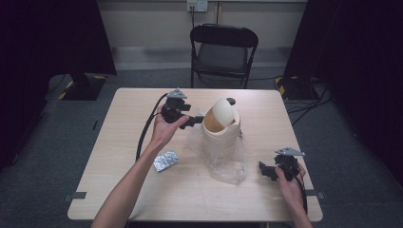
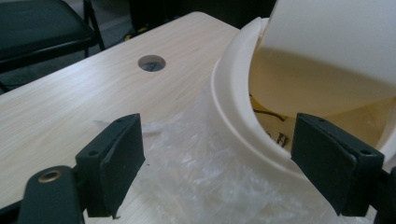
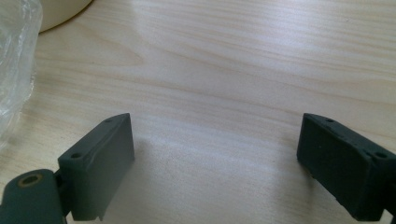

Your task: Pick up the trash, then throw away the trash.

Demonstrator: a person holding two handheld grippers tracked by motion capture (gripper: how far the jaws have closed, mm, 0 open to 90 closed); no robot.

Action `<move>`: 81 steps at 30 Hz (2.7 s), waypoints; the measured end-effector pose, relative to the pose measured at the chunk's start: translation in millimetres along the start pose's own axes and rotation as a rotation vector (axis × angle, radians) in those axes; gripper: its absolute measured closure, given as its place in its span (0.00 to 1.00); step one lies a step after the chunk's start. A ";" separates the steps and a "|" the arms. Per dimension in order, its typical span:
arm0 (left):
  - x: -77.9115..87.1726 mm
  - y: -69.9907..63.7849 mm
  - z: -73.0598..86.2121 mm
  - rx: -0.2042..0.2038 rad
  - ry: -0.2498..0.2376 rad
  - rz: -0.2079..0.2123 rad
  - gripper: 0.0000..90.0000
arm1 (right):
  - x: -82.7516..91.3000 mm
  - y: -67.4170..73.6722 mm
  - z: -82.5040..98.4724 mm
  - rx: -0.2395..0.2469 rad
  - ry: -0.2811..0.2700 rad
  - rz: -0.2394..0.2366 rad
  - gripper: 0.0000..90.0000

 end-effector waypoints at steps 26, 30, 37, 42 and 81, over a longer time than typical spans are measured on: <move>79.2 5.5 87.3 0.038 0.052 -0.061 0.18 | 0.0 0.0 0.1 0.001 -0.001 0.001 0.11; 84.3 -1.3 95.5 0.075 0.031 -0.009 0.19 | 0.0 0.0 0.1 0.001 -0.001 0.001 0.11; 90.8 -9.8 134.2 0.086 0.088 -0.045 0.20 | 0.0 0.0 0.1 0.001 -0.001 0.001 0.11; 80.5 -10.4 158.1 0.092 0.161 -0.043 0.19 | 0.0 0.1 0.0 -0.001 0.000 0.001 0.11; 57.4 -15.4 182.4 -0.052 0.272 -0.080 0.38 | 0.3 0.1 0.3 0.001 -0.001 0.006 0.12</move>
Point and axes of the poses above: each handheld gripper's, and its own axes: x roughly backward along the jaws, z roughly out of its underside, y roughly to its left, the point moved 5 cm from there along -x, roughly forward along the jaws, and after that the axes turned 8 degrees about z, right-handed, at the moved point
